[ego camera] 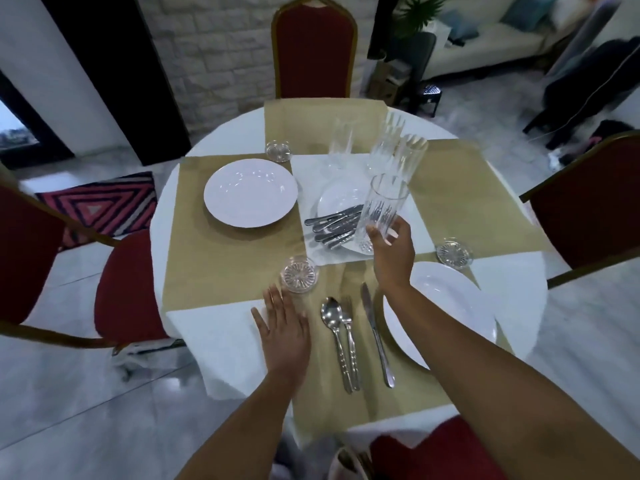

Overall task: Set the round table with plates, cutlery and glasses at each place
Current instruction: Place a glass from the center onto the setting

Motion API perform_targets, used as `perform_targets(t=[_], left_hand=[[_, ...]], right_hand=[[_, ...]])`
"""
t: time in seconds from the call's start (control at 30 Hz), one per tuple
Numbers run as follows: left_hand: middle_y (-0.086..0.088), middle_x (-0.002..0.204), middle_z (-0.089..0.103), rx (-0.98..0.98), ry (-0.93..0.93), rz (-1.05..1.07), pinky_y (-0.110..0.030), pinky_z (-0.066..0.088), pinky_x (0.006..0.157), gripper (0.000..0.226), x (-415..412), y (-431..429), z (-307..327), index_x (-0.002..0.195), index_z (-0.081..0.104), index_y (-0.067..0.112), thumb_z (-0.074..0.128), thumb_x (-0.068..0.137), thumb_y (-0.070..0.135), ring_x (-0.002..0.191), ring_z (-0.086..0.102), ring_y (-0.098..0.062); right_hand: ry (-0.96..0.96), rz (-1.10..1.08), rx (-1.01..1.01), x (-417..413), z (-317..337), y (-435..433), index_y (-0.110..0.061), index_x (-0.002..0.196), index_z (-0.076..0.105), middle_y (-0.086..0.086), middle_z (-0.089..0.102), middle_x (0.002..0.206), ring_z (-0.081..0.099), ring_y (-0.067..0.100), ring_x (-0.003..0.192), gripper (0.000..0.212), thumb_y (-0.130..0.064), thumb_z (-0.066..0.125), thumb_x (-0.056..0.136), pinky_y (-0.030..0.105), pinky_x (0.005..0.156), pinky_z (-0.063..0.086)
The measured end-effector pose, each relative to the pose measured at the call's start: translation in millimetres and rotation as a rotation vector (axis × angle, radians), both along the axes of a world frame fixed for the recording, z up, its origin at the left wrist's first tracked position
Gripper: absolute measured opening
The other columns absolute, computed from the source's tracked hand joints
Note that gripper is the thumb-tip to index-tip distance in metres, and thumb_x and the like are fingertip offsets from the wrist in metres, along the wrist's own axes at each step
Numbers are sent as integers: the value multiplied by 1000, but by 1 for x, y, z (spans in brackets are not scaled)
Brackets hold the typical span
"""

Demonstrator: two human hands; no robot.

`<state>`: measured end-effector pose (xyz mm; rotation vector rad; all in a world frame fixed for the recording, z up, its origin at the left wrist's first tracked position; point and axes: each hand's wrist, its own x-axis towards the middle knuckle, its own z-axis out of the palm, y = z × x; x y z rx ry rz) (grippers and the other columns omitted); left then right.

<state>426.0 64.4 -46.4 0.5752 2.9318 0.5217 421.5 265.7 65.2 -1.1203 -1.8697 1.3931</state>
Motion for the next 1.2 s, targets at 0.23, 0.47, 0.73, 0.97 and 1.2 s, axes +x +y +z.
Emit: perform_targets(t=[0.23,0.47,0.73,0.97,1.2], left_hand=[[-15,160,9,-34,-77,50,-39,-20,115,66,51,18,-12,150,6,6,3,93,39,149,3,-28],[-9,162,3,-7,-59,58,-40,-10,120,75,53,25,-18,153,9,9,-8,89,43,150,-5,-20],[-9,162,7,-14,-23,71,-38,-6,121,73,54,26,-17,153,11,9,-6,91,43,150,-1,-20],[-6,162,1,-44,-34,81,-36,-7,121,67,57,26,-21,153,5,12,-3,94,42,149,-7,-16],[-3,162,0,-31,-23,83,-36,-6,121,66,58,26,-21,154,4,15,-2,95,44,148,-9,-13]], right_hand=[[-43,-30,-4,59,-16,24,-18,131,51,0,62,126,59,20,114,48,-31,69,88,28,90,44],[-44,-50,24,84,-20,52,-17,127,52,-4,64,118,58,13,103,44,-31,69,89,24,85,40],[-33,-120,104,84,-18,112,-12,124,50,2,62,113,59,21,103,44,-30,69,89,26,86,43],[-73,-157,143,86,-28,161,-11,124,50,5,64,117,61,24,107,46,-28,69,87,27,90,45],[-128,-176,120,95,-42,178,-12,123,48,7,63,118,60,26,107,44,-30,68,88,25,85,41]])
